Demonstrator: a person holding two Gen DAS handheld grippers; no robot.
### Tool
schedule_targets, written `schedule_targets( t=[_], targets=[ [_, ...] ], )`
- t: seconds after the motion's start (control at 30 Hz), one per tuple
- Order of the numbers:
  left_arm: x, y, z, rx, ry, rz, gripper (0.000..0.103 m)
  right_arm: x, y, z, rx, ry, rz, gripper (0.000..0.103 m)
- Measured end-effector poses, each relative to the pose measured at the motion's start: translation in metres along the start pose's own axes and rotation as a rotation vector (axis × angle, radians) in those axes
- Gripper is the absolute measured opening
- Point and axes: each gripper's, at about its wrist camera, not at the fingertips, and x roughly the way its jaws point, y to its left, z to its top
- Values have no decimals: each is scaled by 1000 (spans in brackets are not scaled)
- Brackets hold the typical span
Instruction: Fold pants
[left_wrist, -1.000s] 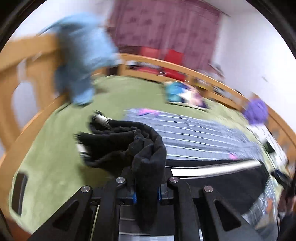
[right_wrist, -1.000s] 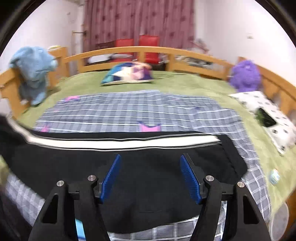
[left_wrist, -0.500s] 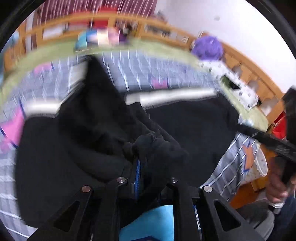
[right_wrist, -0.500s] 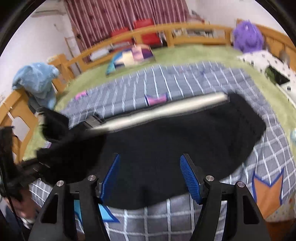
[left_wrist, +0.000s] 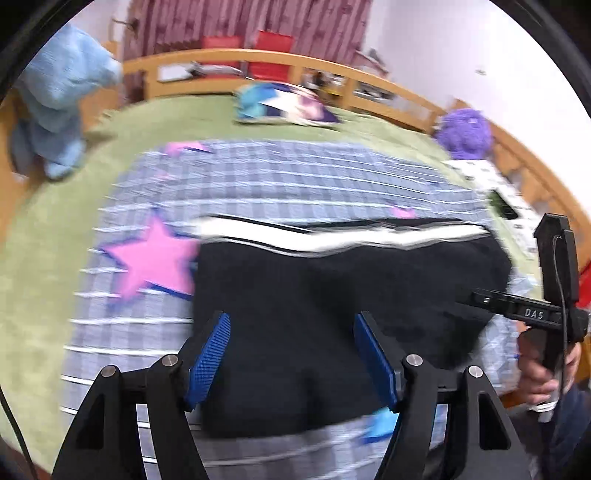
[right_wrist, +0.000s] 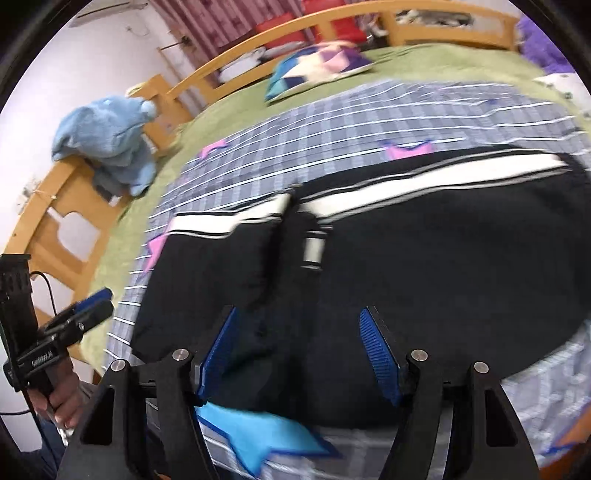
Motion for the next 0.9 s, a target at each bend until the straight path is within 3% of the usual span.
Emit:
schedule_targets(
  t=[0.1, 0.17, 0.23, 0.47, 0.53, 0.57, 0.6, 0.63, 0.7, 0.83, 0.9],
  targets=[
    [-6, 31, 2, -20, -30, 57, 68, 42, 15, 8, 36, 75, -10, 69],
    [-6, 51, -5, -67, -39, 68, 68, 64, 23, 7, 7, 115, -62, 66],
    [-2, 64, -13, -113, -9, 72, 68, 78, 31, 0, -51, 153, -108, 51],
    [-2, 55, -24, -63, -30, 85, 68, 56, 66, -30, -280, 79, -104, 45],
    [-2, 51, -22, -59, -30, 68, 68, 66, 77, -36, -356, 112, -140, 37],
    [-3, 49, -22, -54, -33, 68, 68, 75, 79, -42, -401, 148, -201, 20],
    [-5, 47, -22, -49, -37, 74, 68, 81, 78, -46, -420, 172, -259, 15],
    [-6, 45, -22, -41, -40, 81, 68, 81, 73, -46, -402, 165, -255, 12],
    [-8, 42, -22, -29, -46, 91, 68, 66, 62, -39, -328, 133, -154, 10],
    [-14, 44, -24, -42, -58, 89, 68, 4, 41, -27, -222, -40, 3, 9],
    [-13, 45, -24, -51, -52, 91, 68, -12, 38, -31, -220, -69, 21, 9]
  ],
)
